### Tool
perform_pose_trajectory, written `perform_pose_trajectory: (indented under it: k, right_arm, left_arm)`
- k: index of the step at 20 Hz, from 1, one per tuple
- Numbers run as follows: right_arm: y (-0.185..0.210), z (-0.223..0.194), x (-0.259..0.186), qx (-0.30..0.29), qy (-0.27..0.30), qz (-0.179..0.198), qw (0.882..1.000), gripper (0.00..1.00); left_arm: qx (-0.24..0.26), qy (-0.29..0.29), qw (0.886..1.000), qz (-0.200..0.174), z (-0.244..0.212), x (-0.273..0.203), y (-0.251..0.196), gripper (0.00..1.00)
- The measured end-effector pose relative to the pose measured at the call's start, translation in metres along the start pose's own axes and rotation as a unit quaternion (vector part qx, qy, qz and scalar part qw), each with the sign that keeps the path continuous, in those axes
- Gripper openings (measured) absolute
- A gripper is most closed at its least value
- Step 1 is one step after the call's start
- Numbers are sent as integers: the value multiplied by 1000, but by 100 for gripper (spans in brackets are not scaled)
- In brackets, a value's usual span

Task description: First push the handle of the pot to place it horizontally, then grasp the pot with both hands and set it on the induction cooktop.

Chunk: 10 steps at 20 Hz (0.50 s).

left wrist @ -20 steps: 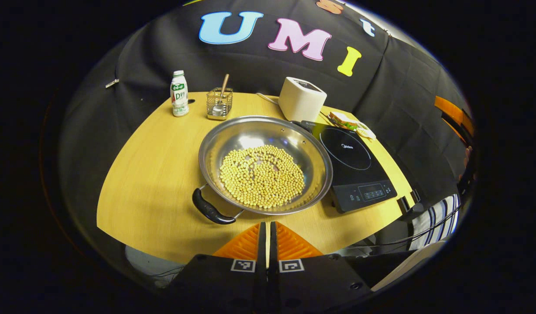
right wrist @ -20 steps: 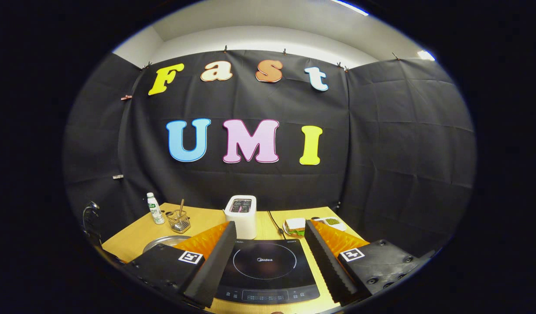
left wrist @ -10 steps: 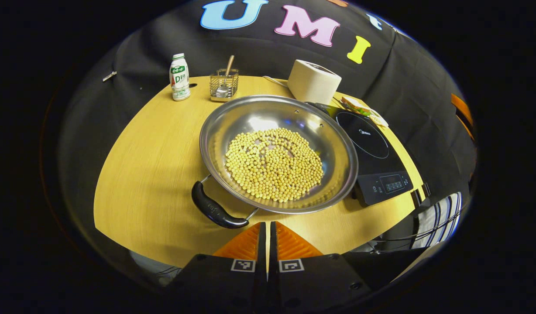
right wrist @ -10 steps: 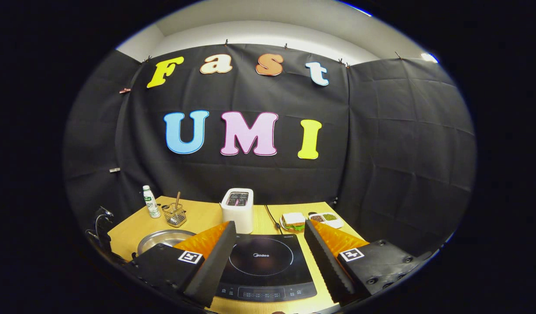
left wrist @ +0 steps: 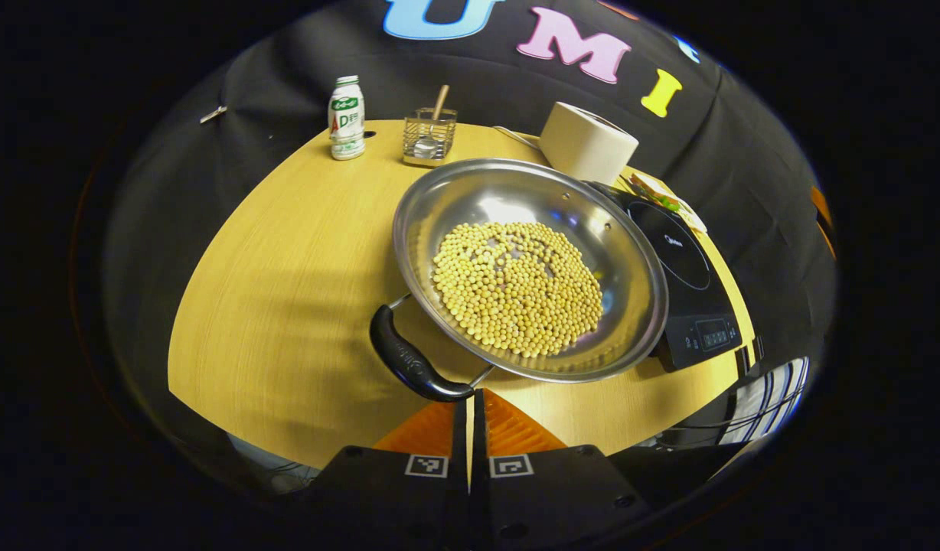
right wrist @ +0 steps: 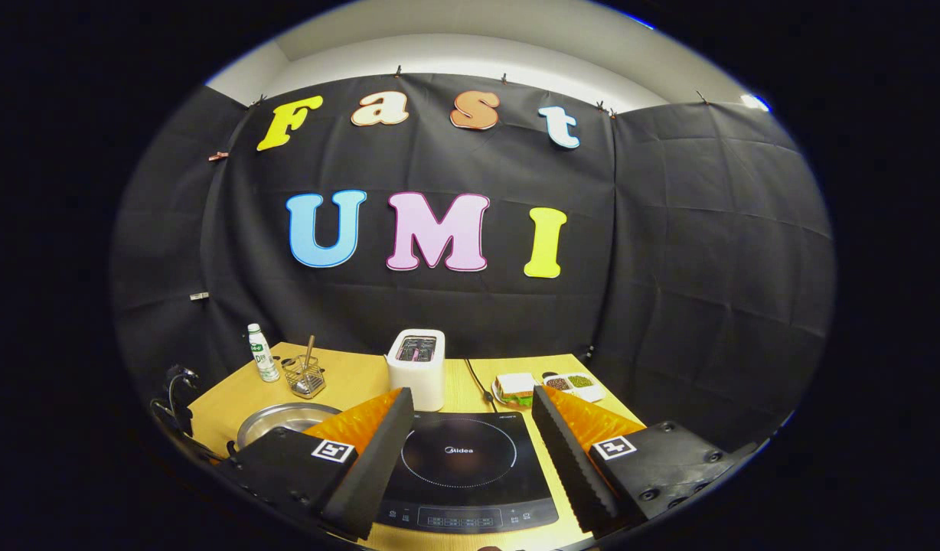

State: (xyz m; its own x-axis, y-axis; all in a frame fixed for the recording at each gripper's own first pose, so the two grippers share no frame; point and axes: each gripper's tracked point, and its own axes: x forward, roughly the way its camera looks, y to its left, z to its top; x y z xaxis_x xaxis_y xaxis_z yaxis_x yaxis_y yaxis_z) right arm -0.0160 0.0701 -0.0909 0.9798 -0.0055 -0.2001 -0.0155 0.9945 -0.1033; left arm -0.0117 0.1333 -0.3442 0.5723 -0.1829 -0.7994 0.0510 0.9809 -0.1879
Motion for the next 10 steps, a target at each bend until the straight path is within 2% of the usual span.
perform_pose_trajectory:
  k: [10]
  right_arm:
    - [-4,-4,6,-2,4,-13,1000,97]
  left_arm:
    - [-26,-18,999,38,43,13,44,5]
